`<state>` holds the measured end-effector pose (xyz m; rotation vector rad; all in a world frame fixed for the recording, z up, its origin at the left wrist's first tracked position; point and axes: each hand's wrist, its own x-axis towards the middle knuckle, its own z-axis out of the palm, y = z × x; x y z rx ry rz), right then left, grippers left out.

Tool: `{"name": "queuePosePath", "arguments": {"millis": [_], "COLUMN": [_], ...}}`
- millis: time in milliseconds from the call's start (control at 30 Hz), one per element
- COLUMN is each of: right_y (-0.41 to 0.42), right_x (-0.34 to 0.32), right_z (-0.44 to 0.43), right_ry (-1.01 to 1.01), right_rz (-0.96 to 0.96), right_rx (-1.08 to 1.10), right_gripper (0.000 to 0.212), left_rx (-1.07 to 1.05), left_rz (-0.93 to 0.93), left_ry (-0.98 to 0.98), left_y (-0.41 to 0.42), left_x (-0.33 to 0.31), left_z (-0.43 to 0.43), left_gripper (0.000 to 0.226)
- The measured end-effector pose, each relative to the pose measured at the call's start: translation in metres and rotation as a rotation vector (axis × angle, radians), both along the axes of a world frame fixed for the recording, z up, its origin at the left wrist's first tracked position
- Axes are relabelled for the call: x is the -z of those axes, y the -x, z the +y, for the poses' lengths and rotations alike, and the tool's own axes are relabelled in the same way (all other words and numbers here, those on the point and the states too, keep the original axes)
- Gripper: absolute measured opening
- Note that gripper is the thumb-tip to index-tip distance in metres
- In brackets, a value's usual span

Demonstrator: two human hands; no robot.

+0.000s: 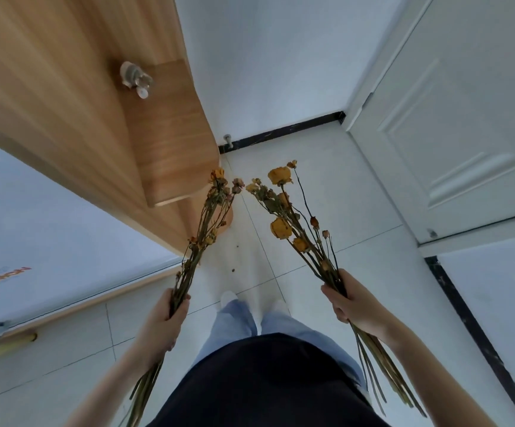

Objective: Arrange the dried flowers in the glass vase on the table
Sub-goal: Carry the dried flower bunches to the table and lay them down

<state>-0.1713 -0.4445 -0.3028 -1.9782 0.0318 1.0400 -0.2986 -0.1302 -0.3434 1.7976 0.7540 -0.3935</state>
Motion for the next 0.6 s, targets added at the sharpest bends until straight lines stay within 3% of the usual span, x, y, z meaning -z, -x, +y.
{"name": "queuePosePath", "arguments": {"millis": [267,600], "right_y": [0.041,0.130], "right_x": [0.009,0.014], "right_z": [-0.073,-0.194], "right_ry": [-0.042,0.002], "right_rz": [-0.020,-0.026], "right_rx": [0.259,0.529], "right_gripper": [0.017,0.019], "left_rx": [0.209,0.476], "left_rz": [-0.022,0.038], "left_ry": [-0.041,-0.046], "left_y": [-0.034,-0.041], "left_x": [-0.008,-0.002], "left_z": [-0.048,-0.178], "left_gripper": [0.007,0.007]}}
